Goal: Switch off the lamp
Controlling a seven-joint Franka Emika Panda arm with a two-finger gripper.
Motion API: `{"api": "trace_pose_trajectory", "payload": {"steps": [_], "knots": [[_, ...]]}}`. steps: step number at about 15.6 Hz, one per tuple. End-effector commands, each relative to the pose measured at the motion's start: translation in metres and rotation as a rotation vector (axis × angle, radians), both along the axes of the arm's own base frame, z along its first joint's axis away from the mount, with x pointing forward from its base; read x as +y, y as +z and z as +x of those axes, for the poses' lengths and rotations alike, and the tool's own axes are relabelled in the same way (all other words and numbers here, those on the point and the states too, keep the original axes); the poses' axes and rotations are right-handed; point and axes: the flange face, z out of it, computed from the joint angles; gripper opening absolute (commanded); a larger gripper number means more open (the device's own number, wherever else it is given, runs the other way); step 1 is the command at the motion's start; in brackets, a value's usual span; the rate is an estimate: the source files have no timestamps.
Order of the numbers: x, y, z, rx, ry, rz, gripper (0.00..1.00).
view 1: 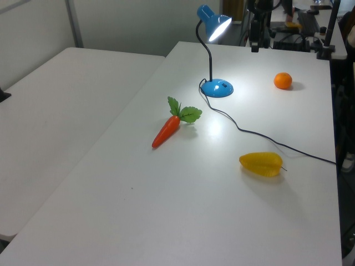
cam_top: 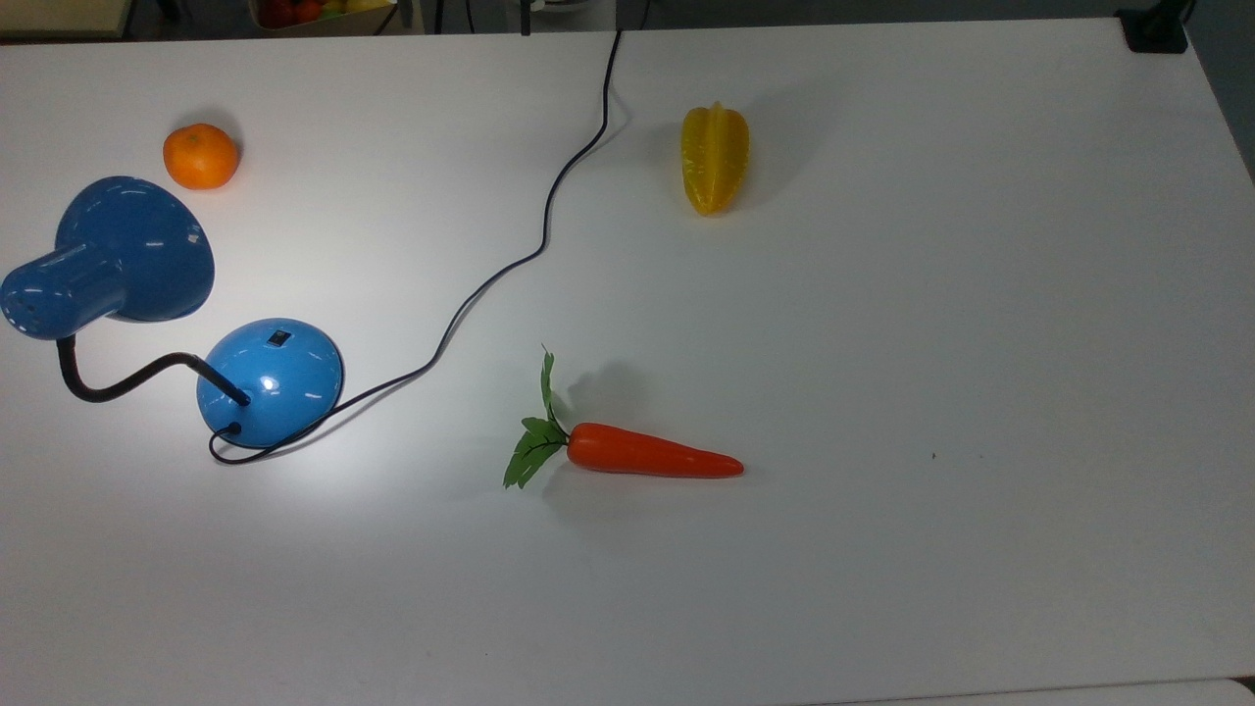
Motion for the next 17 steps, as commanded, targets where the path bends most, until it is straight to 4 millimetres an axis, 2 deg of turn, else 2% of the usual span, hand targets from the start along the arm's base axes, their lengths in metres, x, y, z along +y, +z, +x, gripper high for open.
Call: {"api": "trace_pose_trajectory", "payload": {"steps": [1, 10, 12, 13, 16, 17], "knots": [[-0.0014, 0.0020, -0.0076, 0.036, -0.017, -0.022, 1.00], [-0.0021, 0.0020, -0.0075, 0.036, -0.017, -0.020, 1.00], [-0.0021, 0.0022, -0.0072, 0.033, -0.017, -0.020, 0.83], [-0.0029, 0.0022, -0.0072, 0.033, -0.018, -0.020, 0.68], [-0.0037, 0.0014, -0.0067, 0.035, -0.020, -0.020, 0.08], [-0.0036, 0.0014, -0.0068, 0.035, -0.020, -0.019, 0.00]]}}
